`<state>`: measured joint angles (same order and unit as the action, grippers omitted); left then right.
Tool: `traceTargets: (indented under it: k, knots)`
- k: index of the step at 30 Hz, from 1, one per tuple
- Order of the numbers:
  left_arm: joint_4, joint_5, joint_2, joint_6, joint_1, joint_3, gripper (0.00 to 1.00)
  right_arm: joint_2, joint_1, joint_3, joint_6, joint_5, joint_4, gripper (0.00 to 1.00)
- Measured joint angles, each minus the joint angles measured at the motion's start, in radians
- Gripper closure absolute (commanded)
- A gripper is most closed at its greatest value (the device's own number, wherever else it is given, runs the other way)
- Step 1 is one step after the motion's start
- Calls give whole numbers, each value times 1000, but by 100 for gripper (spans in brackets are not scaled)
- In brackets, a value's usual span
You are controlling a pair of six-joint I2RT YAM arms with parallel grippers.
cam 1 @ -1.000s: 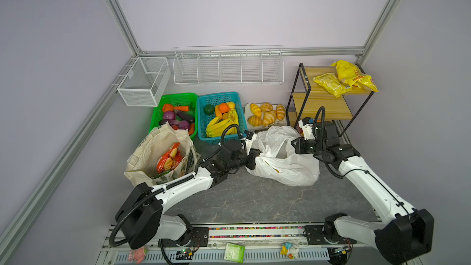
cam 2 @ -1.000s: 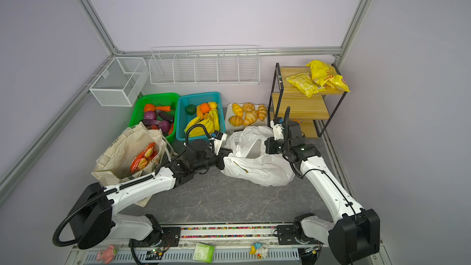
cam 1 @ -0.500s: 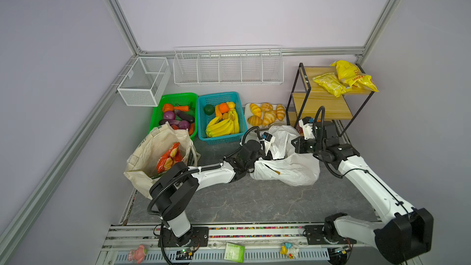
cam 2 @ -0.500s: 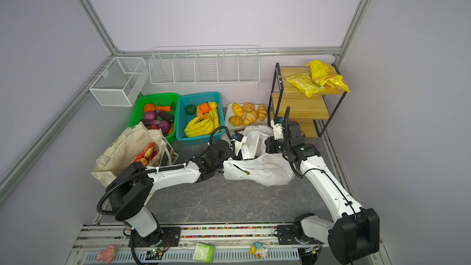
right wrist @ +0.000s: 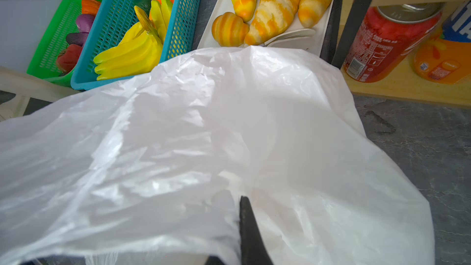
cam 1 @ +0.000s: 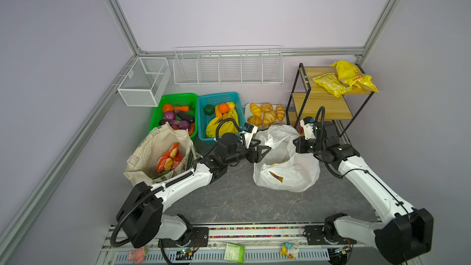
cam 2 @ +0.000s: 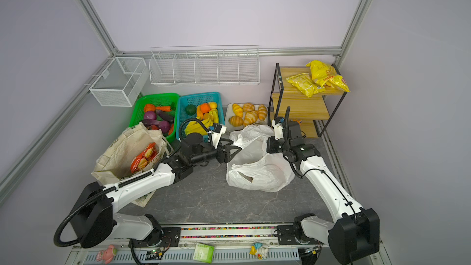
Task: Place the mixed food into the grocery bags and tie them
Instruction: 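Withdraw the left gripper from the bag back over the teal basket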
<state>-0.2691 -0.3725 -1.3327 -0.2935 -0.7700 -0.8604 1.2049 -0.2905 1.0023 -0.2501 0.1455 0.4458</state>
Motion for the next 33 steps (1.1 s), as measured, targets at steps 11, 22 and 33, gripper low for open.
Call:
traceTargets:
  k: [11, 22, 33]
  knots:
    - [243, 202, 39, -46, 184, -103, 32, 5, 0, 0, 0, -11, 0, 94]
    - [485, 373, -309, -43, 261, -392, 32, 5, 0, 0, 0, -10, -2, 94]
    - [748, 305, -673, -46, 314, -743, 37, 4, 0, 0, 3, 5, -3, 94]
